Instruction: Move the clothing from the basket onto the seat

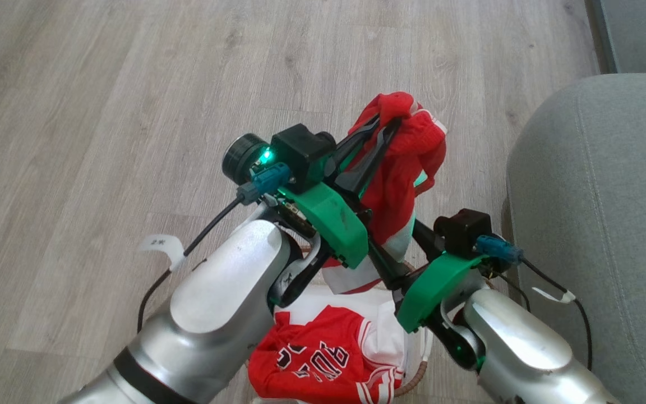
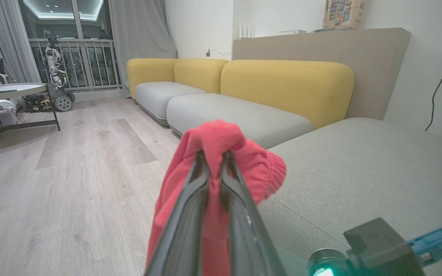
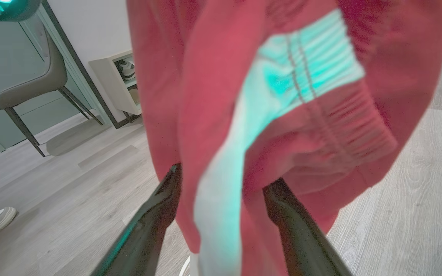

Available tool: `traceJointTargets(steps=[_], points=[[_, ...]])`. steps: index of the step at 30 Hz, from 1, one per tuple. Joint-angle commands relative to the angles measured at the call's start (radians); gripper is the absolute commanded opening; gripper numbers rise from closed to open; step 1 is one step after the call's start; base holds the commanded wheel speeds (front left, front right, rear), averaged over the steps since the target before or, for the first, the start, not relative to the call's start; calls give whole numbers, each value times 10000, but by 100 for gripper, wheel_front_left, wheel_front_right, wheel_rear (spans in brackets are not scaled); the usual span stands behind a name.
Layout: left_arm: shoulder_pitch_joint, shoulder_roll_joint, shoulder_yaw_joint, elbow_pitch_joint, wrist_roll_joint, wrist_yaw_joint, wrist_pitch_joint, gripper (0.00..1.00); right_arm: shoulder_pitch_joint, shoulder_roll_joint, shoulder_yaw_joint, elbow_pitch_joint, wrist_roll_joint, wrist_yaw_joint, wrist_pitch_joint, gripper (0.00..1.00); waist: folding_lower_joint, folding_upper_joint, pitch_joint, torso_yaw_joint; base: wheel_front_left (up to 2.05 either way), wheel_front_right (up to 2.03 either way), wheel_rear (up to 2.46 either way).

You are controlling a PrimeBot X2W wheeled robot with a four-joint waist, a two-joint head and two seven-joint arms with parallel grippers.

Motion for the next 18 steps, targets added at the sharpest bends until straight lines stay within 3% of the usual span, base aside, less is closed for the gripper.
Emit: traceJointTargets(steps=[1, 2, 10, 18], points=[[-623, 22, 296, -306, -124, 24, -53, 0, -300, 208, 67, -160, 108, -2, -67, 36, 0, 0, -2, 1, 0, 0, 0], [-611, 15, 295, -294, -155, 36, -58, 0, -310, 221, 71, -122, 150, -2, -67, 0, 0, 0, -6, -3, 0, 0, 0], [-550, 71, 405, -222, -271, 178, -195, 0, -231, 85, -198, -303, 342, -2, -67, 0, 0, 0, 60, -115, 0, 0, 0], [-281, 312, 624, -123, -438, 335, -403, 0, 325, -144, -1397, -1181, 392, -2, -67, 0, 0, 0, 78, -218, 0, 0, 0]])
